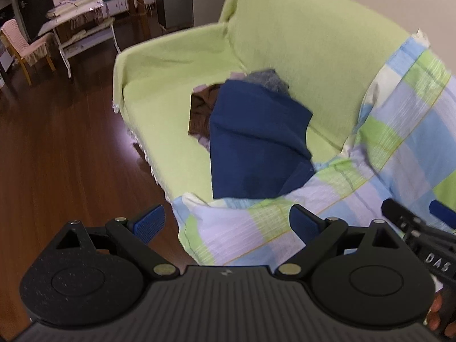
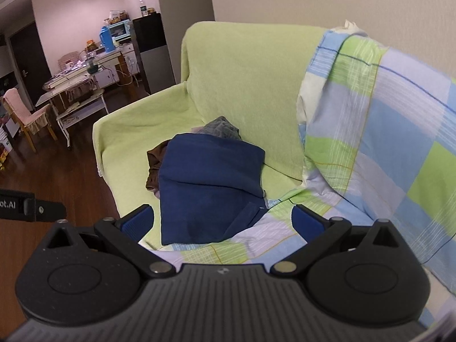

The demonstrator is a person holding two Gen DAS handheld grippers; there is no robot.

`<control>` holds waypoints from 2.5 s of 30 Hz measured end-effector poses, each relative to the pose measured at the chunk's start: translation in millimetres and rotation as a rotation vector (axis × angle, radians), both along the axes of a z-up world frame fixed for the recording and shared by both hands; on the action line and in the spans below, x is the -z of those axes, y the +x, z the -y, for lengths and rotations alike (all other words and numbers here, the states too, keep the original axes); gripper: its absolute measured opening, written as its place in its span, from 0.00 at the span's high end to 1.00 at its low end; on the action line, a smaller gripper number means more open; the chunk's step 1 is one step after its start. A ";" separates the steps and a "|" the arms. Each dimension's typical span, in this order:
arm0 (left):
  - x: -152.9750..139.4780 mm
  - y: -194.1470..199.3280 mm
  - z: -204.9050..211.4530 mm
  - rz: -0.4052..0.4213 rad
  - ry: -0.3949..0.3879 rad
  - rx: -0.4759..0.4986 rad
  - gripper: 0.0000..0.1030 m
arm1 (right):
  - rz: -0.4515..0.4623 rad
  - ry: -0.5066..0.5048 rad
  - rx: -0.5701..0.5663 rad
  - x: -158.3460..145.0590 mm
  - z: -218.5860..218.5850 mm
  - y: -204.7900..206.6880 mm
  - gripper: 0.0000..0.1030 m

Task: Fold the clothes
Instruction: 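Move both grippers toward the navy blue top on the sofa, then grasp the navy top's edge with the left gripper while the right gripper grasps another edge, then lift the navy top with both grippers and lay it flat on the plaid sheet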

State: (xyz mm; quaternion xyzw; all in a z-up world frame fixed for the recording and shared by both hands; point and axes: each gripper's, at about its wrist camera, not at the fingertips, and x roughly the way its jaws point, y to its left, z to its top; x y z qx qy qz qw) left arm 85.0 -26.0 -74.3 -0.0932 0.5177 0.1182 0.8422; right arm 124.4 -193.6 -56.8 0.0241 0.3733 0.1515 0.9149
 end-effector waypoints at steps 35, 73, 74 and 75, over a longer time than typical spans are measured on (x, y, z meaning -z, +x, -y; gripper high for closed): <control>283.4 480.7 81.4 0.027 0.399 1.490 0.28 | -0.395 0.404 0.782 328.8 -100.4 171.9 0.01; 153.1 447.8 -86.4 0.284 -0.085 1.102 0.99 | -0.038 0.391 0.567 270.5 -65.5 259.7 0.95; 133.5 442.6 -99.7 0.313 -0.079 1.054 0.99 | -0.009 0.397 0.527 256.6 -63.2 266.8 0.95; 113.2 434.3 -111.8 0.349 -0.070 1.006 0.99 | 0.028 0.402 0.478 238.8 -60.1 275.8 0.95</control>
